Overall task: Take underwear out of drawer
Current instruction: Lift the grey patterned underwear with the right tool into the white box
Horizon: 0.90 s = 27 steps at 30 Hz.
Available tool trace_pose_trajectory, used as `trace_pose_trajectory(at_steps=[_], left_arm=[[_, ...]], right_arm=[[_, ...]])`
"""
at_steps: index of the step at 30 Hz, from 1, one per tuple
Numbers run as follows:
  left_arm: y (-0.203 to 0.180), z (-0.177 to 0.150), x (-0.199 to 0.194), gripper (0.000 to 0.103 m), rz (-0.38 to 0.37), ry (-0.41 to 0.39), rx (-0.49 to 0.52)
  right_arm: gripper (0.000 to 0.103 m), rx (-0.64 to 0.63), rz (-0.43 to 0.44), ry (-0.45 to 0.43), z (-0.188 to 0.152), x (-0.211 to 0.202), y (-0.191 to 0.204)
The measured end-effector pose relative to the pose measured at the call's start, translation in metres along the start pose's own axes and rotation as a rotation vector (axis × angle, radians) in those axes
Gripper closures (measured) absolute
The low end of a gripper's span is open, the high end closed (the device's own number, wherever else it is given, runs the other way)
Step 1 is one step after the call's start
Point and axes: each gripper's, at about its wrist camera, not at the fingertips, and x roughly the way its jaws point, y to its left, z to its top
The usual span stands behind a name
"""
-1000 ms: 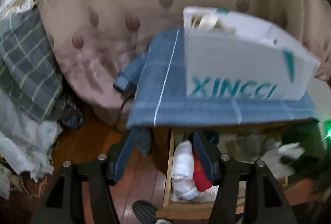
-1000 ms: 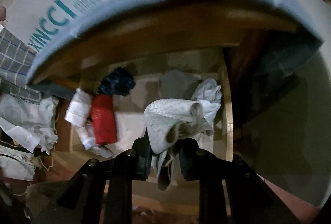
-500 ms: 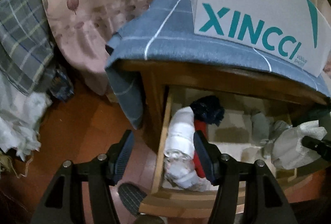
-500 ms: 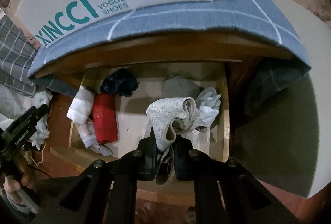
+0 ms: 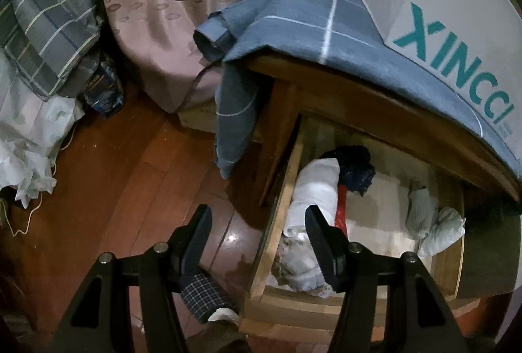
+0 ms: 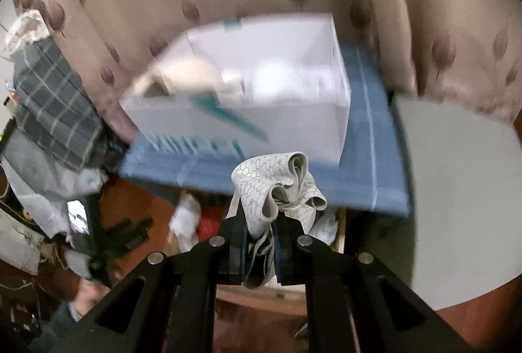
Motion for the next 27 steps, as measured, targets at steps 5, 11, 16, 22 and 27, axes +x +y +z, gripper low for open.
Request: trace_pose_trajectory(at_steps=[5,11,16,22,27], left_arm=[[0.001,0.000,0.004,0.042,0.010,0.021,0.013],[0.004,0.001,0.004,0.042,0.012,0.006,0.015],[0.008,0.003,0.003,0.042,0.013,-0.005,-0.001],[0.013,0.006,0.002,0.042,0.015,-0.013,-0.009],[0.017,0.007,0.002,0.042,0.010,-0.022,-0.021]], right_arm=[[0.092,-0.031,-0.011,-0.107,0.053,-0.038,0.017],[0.092,-0.043,-0.051,-0.180,0.114,-0.031,0.033],[0.092,-0.006,-0.057,-0.150,0.140,0.017,0.036],[0.092,0.033,-0.043,-0.068,0.142,0.084,0.032],[0.085,0.035,-0.016,-0.004,0.130,0.116,0.027]])
